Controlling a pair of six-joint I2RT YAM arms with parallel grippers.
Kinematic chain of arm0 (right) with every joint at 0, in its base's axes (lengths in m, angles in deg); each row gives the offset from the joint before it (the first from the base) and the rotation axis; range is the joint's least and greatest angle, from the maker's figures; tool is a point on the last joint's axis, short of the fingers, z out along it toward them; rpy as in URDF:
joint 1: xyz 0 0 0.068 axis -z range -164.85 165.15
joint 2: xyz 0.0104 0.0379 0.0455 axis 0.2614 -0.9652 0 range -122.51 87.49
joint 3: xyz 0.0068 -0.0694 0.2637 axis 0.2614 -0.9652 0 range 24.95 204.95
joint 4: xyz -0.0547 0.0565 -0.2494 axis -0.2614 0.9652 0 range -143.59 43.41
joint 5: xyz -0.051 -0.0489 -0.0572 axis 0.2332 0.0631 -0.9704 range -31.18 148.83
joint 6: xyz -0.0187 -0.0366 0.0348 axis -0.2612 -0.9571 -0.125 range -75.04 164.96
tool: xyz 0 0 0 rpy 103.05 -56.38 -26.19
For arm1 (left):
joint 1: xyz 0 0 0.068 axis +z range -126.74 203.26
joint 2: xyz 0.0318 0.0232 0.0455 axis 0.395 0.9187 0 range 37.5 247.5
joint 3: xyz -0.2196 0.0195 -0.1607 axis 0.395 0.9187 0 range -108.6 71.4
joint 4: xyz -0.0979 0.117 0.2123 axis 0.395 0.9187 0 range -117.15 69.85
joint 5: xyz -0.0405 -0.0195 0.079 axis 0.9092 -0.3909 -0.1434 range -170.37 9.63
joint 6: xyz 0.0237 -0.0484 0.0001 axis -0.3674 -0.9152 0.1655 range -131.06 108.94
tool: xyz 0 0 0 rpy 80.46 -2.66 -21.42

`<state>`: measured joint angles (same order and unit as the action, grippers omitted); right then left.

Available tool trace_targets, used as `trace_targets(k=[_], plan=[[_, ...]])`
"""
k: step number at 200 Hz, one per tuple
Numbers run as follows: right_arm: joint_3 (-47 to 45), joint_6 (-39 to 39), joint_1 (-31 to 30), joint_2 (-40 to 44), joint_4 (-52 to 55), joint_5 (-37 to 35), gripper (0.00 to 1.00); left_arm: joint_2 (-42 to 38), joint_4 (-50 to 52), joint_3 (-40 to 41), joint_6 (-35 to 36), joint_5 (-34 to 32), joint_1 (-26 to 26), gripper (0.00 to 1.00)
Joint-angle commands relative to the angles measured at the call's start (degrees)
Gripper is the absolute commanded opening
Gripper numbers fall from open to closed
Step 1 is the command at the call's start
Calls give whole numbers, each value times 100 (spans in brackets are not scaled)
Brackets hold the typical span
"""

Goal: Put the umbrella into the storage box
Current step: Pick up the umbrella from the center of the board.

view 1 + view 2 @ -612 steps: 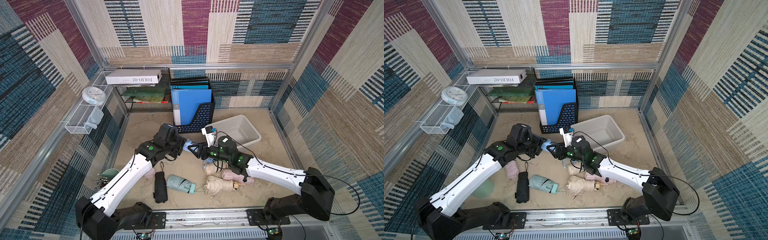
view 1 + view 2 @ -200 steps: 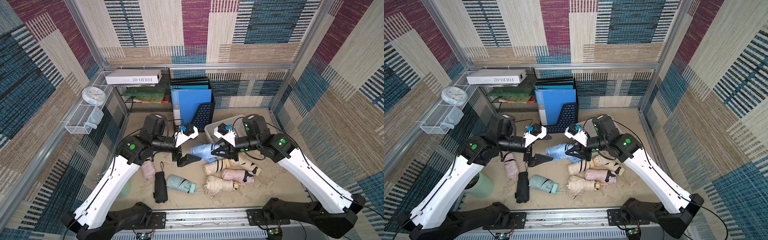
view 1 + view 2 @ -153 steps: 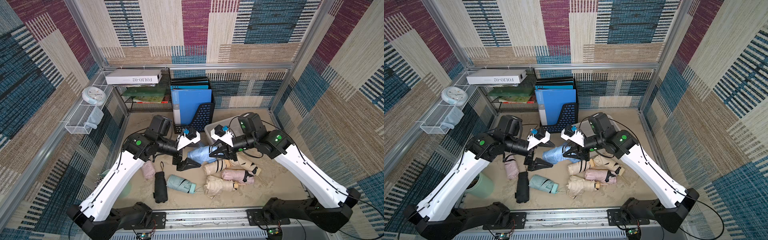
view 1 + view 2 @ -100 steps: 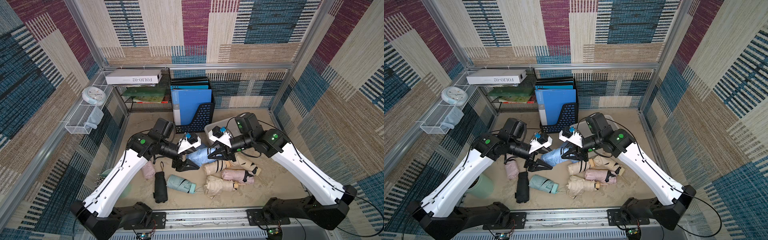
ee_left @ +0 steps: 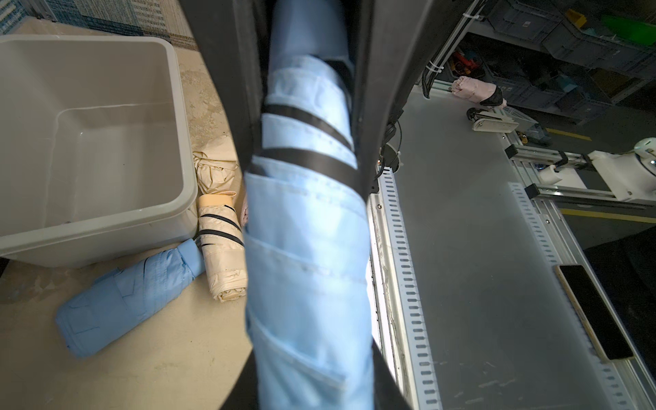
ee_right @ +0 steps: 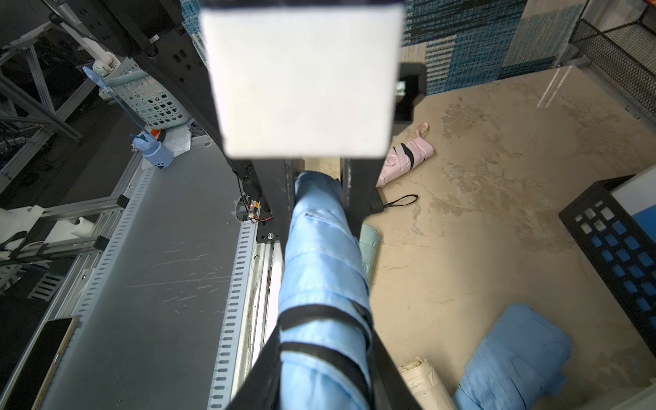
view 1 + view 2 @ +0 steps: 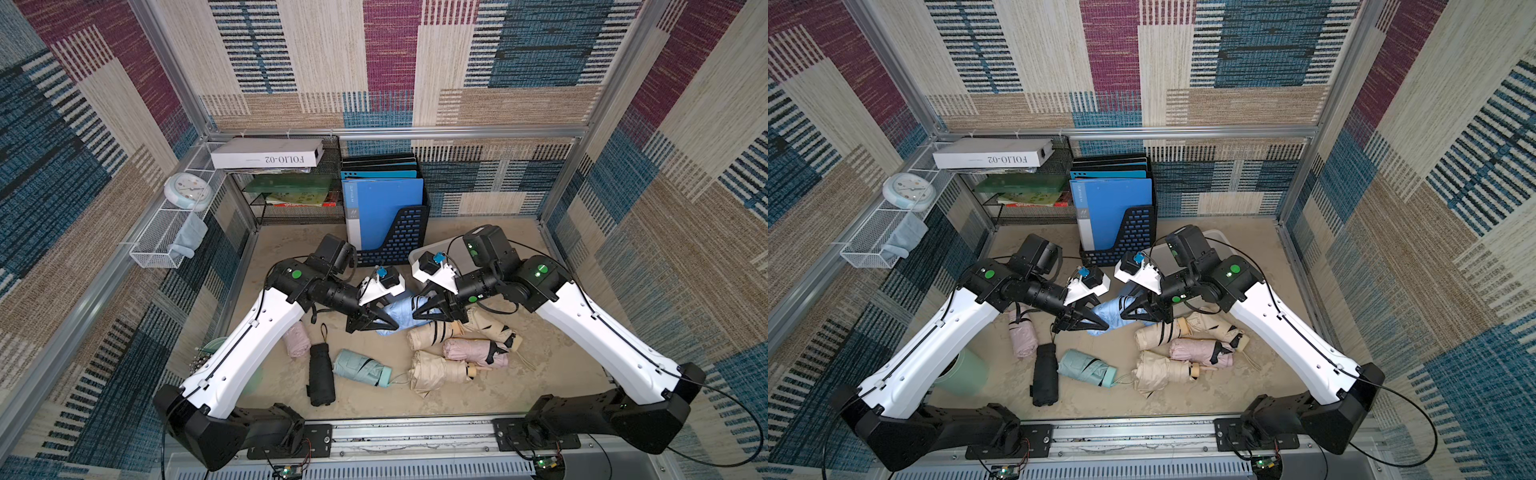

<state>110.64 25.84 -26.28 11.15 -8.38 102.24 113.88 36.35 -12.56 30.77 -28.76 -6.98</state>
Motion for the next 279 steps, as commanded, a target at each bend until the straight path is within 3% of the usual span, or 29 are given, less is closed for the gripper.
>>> trace_targets(k=[1, 18, 53, 80, 97, 116, 158, 210, 279], plan=[[-54, 830, 12, 226, -1210, -519, 64, 50, 155, -95, 234, 296, 7, 9], [-150, 1437, 12, 466, -1763, -1135, 73, 112, 153, -187, 255, 224, 18, 0], [-200, 3052, 19, 847, -2172, -3095, 78, 62, -628, -133, -258, -359, 88, 0], [-677, 4977, 23, 1328, -2518, -4290, 78, -355, -2873, 548, -1615, -1348, 97, 0], [-1391, 5956, 20, 1714, -3155, -4501, 78, -499, -4177, 904, -2688, -2035, 88, 0], [-2060, 6617, 21, 1891, -3892, -4469, 81, -457, -4870, 1024, -3692, -2776, 62, 0], [-2257, 6647, -38, 1216, -5028, -4024, 85, -546, -6233, 1618, -4710, -3731, -217, 0], [-2223, 6430, -198, 446, -6029, -3839, 88, -570, -6733, 1866, -4730, -4656, -725, 0], [-2218, 6597, -361, -75, -6797, -4551, 85, -528, -7318, 2058, -4401, -5192, -1095, 0]])
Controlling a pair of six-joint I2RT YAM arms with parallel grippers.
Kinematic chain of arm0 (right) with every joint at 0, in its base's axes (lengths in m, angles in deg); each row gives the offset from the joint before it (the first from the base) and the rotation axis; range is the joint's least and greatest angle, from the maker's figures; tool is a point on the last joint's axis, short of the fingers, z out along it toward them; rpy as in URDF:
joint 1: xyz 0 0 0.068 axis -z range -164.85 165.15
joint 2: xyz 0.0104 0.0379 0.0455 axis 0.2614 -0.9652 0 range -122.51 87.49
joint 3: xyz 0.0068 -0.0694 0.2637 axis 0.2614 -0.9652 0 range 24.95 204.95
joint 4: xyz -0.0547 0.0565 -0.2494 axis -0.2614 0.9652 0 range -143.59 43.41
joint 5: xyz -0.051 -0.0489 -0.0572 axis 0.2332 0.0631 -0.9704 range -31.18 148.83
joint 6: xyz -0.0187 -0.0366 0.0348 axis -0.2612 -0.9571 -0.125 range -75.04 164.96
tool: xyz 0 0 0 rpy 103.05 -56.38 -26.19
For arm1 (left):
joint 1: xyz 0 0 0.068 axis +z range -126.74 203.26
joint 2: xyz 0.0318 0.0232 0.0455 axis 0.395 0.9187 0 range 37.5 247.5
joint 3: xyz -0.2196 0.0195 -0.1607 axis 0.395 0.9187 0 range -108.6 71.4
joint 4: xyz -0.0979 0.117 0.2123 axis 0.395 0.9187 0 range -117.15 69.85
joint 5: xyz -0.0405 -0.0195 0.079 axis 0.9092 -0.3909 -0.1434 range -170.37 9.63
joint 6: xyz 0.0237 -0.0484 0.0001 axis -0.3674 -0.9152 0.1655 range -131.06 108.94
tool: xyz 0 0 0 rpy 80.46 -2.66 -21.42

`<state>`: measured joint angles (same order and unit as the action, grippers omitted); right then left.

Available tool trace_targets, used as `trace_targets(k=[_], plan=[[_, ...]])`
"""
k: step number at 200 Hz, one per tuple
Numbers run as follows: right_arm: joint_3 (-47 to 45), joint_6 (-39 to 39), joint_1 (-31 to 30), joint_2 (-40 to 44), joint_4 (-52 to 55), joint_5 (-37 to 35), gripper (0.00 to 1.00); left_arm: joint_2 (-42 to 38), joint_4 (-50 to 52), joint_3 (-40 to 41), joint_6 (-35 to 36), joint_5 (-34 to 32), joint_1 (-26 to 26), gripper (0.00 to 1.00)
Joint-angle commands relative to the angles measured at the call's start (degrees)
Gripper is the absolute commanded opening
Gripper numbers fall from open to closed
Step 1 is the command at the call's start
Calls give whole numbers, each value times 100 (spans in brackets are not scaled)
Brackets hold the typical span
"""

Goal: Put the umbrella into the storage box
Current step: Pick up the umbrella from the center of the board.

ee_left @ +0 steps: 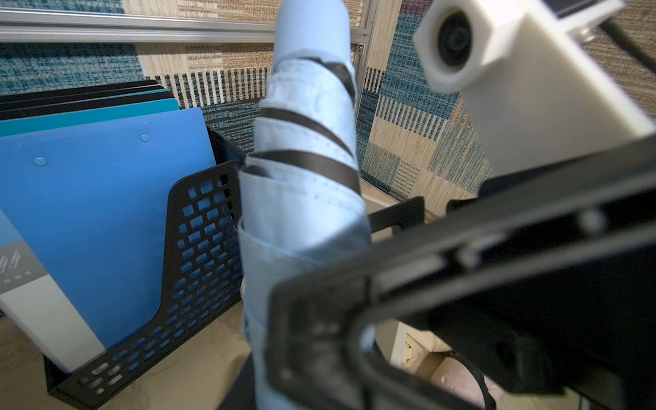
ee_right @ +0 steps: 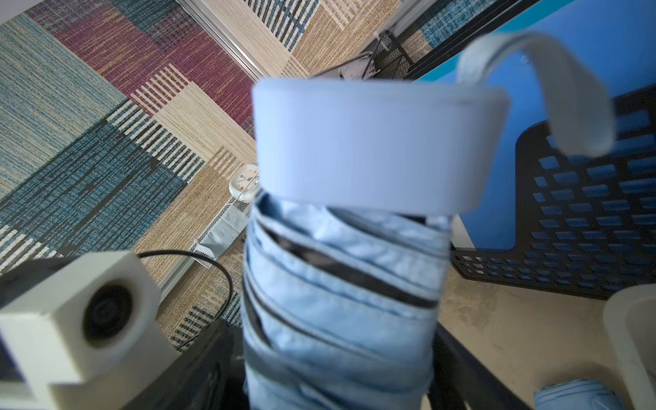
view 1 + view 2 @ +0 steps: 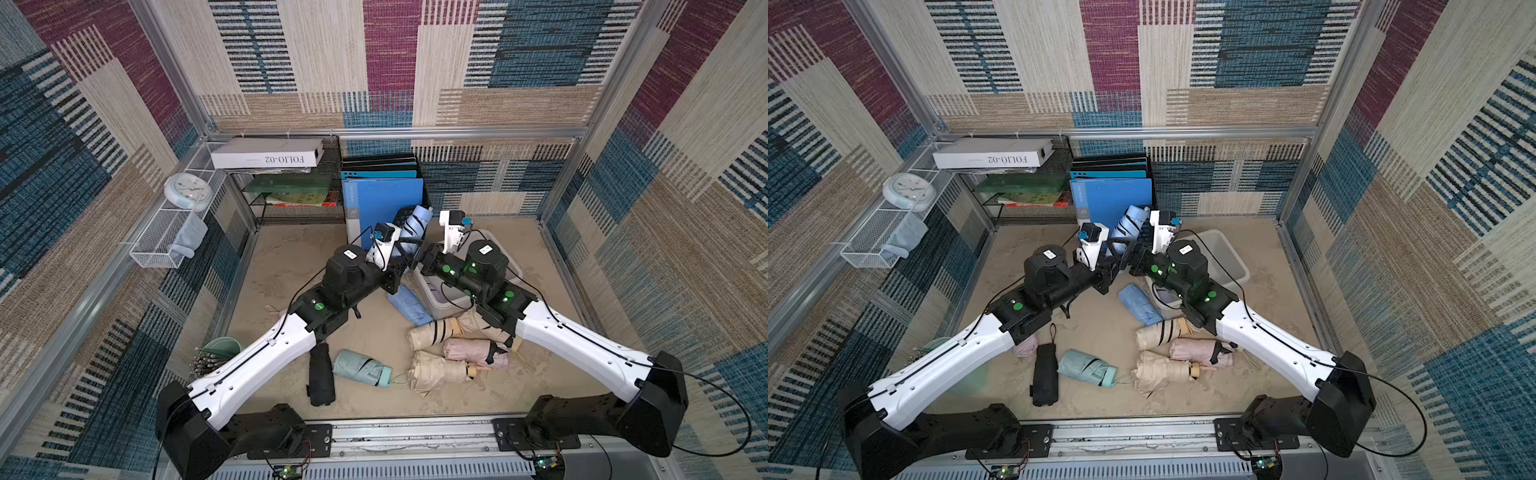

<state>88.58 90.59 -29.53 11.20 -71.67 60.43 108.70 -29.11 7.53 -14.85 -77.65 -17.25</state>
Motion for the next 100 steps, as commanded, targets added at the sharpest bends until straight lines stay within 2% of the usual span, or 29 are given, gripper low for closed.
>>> trace_targets(k=[1, 41, 83, 100], plan=[[-17, 140, -37, -86, -494, -389, 85, -10, -776, 50, 164, -305, -69, 0], [48, 208, -40, -275, -635, -390, 75, 42, -787, 24, 323, -399, -156, 0], [105, 315, -40, -400, -644, -489, 73, 25, -841, 68, 587, -378, -210, 0], [131, 282, -40, -436, -659, -497, 69, 13, -842, 71, 651, -348, -212, 0]])
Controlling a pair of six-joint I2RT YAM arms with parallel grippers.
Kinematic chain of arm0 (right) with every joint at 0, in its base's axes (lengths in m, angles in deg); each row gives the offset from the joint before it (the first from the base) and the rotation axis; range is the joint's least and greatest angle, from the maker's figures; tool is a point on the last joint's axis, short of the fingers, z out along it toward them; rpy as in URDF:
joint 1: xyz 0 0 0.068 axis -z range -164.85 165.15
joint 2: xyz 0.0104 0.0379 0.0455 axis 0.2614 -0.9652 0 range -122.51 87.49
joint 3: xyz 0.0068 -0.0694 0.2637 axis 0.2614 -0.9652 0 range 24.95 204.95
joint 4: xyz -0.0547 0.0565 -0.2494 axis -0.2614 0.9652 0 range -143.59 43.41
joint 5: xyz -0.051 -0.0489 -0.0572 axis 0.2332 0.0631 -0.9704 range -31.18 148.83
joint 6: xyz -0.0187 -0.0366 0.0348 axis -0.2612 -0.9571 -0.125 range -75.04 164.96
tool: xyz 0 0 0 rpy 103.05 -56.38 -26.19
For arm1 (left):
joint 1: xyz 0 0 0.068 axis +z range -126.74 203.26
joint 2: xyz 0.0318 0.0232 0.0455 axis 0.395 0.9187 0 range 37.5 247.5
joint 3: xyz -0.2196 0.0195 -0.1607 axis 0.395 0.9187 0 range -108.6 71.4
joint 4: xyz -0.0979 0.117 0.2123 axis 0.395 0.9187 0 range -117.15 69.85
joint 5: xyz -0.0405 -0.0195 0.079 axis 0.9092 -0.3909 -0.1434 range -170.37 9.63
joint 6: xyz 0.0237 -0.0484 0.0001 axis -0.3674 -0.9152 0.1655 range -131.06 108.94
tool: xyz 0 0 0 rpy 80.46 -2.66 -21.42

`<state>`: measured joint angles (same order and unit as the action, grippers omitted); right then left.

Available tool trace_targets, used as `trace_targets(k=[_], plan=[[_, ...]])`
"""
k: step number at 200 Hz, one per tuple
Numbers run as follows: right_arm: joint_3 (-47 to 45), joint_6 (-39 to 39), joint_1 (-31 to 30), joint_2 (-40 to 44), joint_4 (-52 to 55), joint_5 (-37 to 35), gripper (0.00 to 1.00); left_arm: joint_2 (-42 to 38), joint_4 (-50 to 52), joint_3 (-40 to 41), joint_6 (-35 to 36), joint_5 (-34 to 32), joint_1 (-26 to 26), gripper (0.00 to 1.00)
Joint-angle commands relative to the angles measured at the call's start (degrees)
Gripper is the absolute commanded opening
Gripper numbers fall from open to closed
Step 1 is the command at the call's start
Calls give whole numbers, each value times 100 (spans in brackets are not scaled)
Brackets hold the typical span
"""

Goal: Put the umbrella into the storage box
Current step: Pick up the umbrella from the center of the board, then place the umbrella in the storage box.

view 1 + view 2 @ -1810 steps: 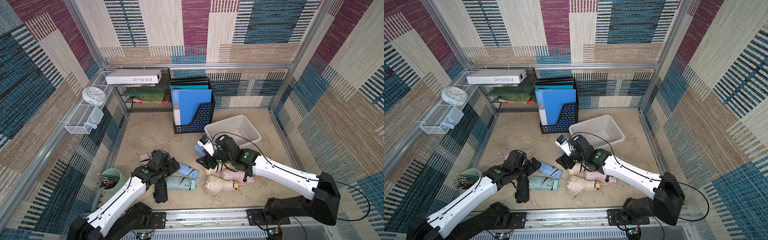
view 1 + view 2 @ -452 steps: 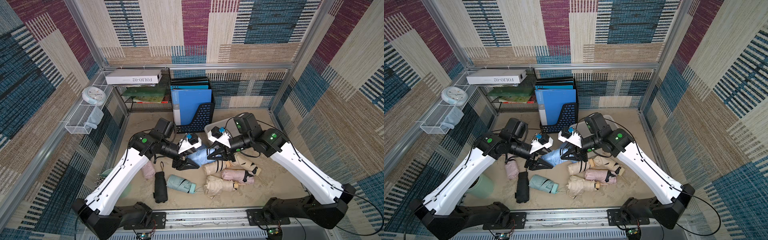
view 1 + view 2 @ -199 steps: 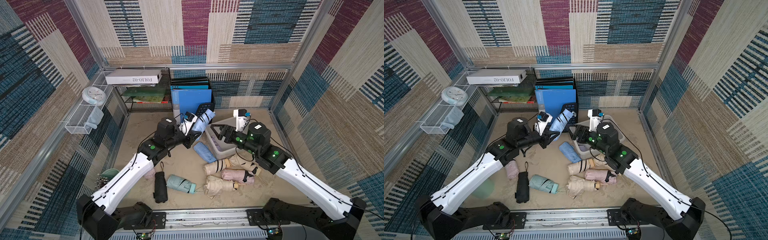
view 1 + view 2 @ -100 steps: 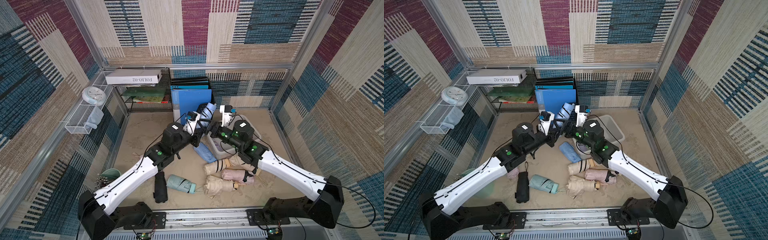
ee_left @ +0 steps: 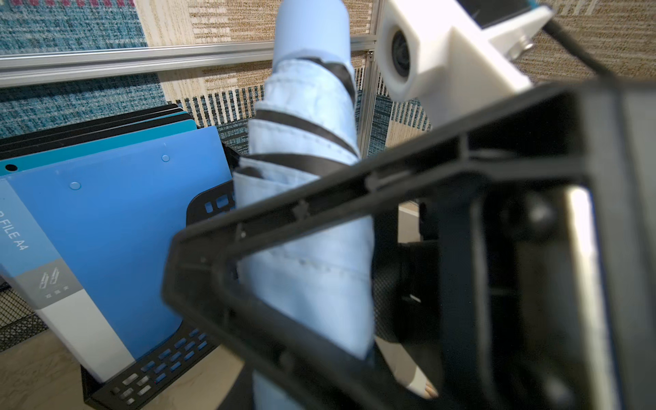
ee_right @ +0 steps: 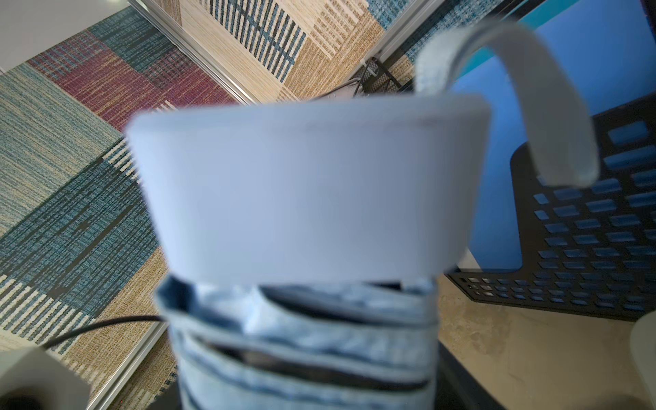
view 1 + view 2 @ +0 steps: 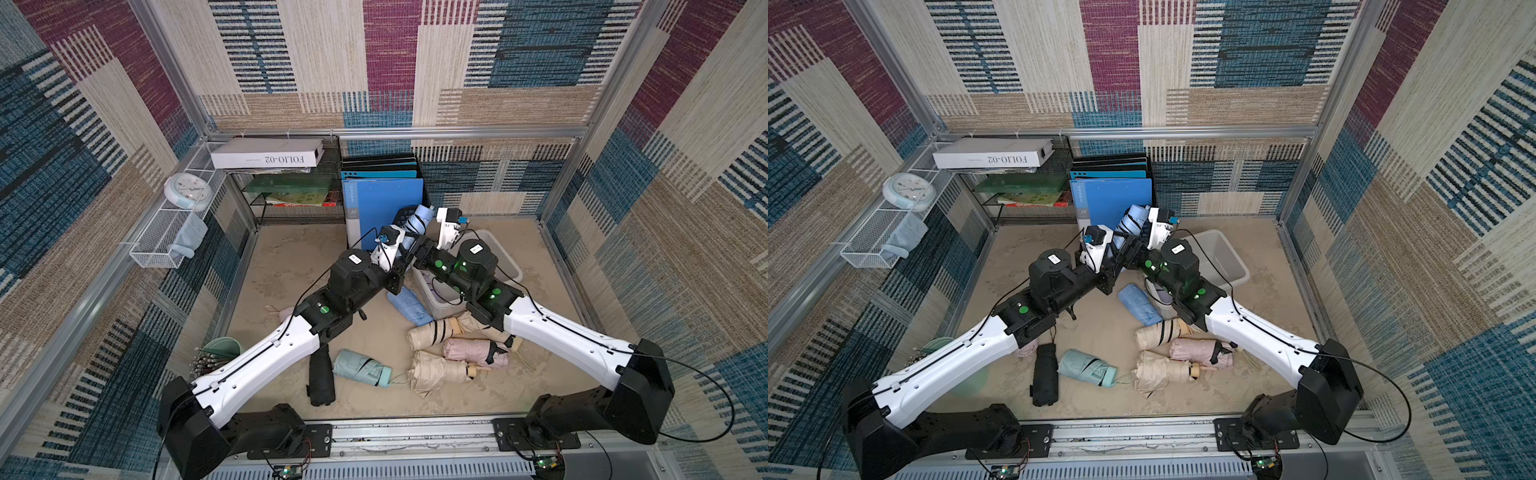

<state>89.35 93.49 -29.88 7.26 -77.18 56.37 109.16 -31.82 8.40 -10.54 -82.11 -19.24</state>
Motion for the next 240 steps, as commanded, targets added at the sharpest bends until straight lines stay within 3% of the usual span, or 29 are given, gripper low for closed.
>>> trace_targets(k=[1, 19, 43, 116, 135, 156, 191, 211, 240], plan=[[59, -10, -5, -44, -109, -89, 68, -31, -571, -18, 225, 101, -13, 0], [90, -54, -5, -89, -85, -57, 64, -38, -599, -28, 283, 173, -14, 0], [81, -76, -5, -99, -119, -53, 56, -40, -590, -43, 376, 303, -13, 10], [106, -244, 4, 36, 40, -115, 43, -220, -426, 6, 549, 552, -13, 74], [147, -438, 46, 122, 286, -165, 42, -357, -325, 67, 648, 619, -13, 83], [210, -764, 226, 315, 779, -213, 40, -626, -132, 209, 730, 694, -13, 87], [615, -1660, 935, 555, 2715, 271, 37, -1040, 170, 562, 304, 663, -7, 89], [1117, -2526, 1272, 408, 3940, 510, 37, -1041, 255, 689, -521, 470, -4, 87], [1748, -3382, 1501, -41, 5265, 591, 37, -670, 375, 764, -2510, 2, -11, 81]])
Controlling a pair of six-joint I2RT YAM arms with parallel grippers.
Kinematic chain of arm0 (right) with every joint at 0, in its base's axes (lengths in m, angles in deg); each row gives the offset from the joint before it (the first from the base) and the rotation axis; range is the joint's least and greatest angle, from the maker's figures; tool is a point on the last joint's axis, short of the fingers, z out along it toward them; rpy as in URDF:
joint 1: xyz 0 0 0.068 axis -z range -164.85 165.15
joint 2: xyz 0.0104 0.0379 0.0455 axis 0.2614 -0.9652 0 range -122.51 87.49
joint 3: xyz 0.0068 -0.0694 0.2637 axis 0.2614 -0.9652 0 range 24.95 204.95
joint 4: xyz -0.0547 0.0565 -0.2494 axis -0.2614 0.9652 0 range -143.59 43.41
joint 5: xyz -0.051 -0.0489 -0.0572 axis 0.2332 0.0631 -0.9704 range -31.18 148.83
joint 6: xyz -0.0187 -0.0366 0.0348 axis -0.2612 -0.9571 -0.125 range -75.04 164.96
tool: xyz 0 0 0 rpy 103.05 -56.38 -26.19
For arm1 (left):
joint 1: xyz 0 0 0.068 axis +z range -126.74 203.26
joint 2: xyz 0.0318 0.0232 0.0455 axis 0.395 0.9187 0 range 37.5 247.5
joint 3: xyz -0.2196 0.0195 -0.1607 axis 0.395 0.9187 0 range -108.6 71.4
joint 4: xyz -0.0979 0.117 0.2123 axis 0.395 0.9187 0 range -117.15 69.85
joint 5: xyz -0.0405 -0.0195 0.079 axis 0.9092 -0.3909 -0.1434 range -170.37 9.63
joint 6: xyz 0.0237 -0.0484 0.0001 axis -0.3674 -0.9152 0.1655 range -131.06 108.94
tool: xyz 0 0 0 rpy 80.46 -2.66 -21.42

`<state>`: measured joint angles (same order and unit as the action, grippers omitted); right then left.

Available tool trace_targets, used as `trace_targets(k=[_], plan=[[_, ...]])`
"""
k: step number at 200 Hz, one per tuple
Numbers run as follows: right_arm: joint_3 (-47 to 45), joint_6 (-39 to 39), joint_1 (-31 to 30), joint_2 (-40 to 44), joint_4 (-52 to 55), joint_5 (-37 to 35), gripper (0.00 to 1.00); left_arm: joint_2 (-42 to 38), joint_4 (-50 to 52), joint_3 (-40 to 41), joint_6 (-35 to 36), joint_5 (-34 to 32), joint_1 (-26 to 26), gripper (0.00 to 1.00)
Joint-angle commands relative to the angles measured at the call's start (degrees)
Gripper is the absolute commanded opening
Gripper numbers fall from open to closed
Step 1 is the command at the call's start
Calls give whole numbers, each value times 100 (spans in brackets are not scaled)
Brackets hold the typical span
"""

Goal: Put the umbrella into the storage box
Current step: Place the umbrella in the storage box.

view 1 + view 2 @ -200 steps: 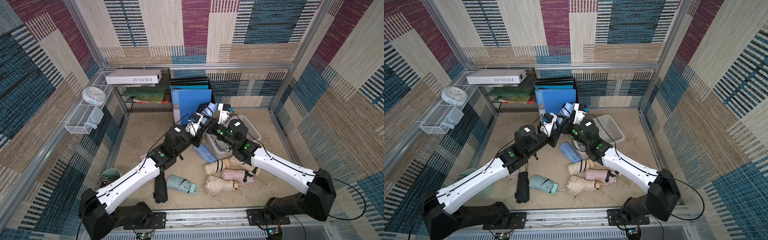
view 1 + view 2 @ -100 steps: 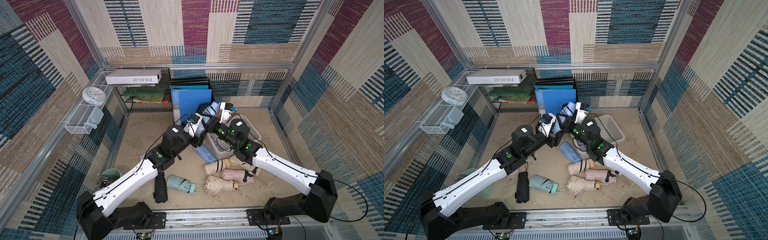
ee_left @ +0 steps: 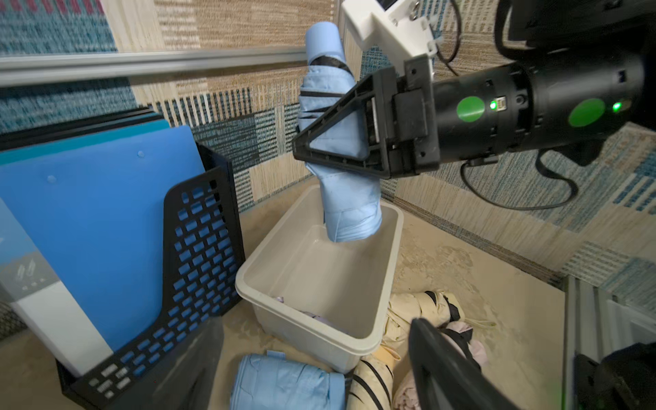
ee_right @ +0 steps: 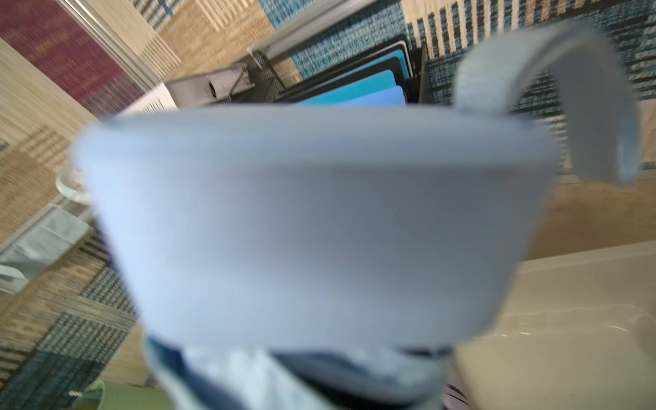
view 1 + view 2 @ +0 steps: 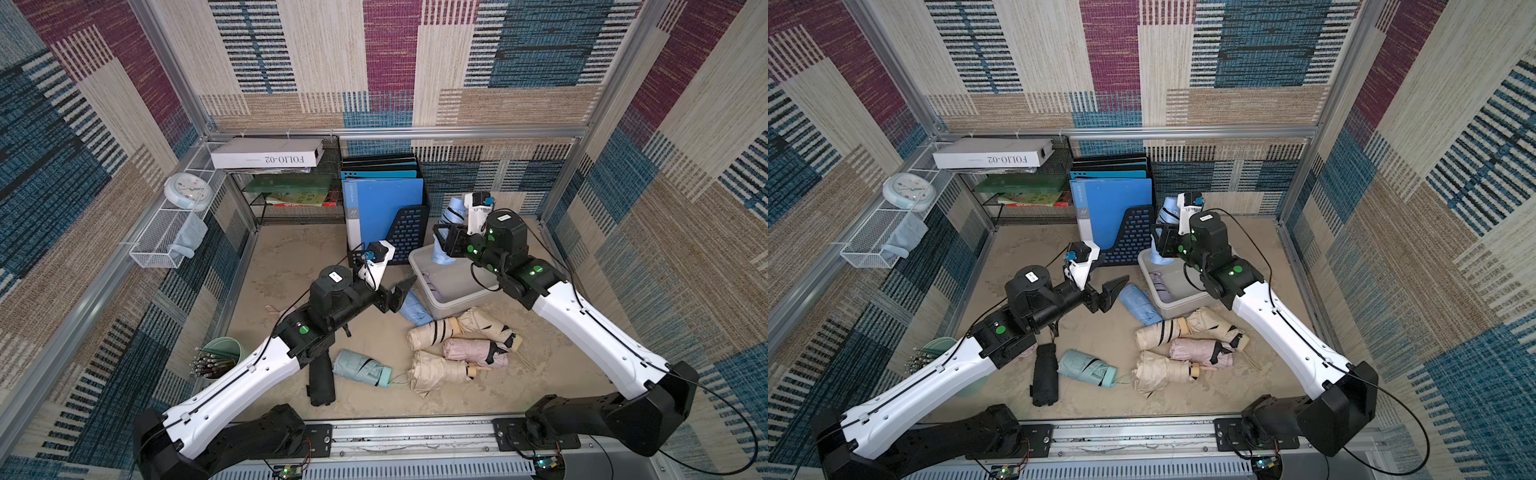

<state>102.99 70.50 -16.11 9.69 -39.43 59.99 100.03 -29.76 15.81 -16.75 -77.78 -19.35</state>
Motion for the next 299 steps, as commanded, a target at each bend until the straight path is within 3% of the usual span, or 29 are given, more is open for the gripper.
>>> trace_targets(k=[1, 24, 41, 106, 170, 252, 272, 299], plan=[[399, -1098, 127, -308, 1523, 227, 37, 270, 176, 23, -1965, -446, 3, 81], [795, -1479, 212, -771, 2213, 135, 36, 720, 341, -30, -3160, -510, 5, 78], [1009, -1672, 273, -1125, 2556, -29, 36, 1038, 321, -82, -3671, -486, 7, 77], [1341, -2053, 428, -2221, 2854, -120, 34, 2291, 126, -496, -4719, -117, 82, 72], [1218, -2160, 601, -2740, 2875, 410, 32, 3324, -74, -965, -5233, 382, 262, 63], [430, -2238, 788, -2693, 2257, 768, 33, 3805, -110, -1173, -5311, 531, 291, 45], [323, -2252, 816, -2753, 2146, 818, 38, 3851, -111, -1217, -5303, 549, 293, 43], [183, -2221, 842, -2793, 1959, 850, 55, 3873, -82, -1267, -5269, 532, 294, 43]])
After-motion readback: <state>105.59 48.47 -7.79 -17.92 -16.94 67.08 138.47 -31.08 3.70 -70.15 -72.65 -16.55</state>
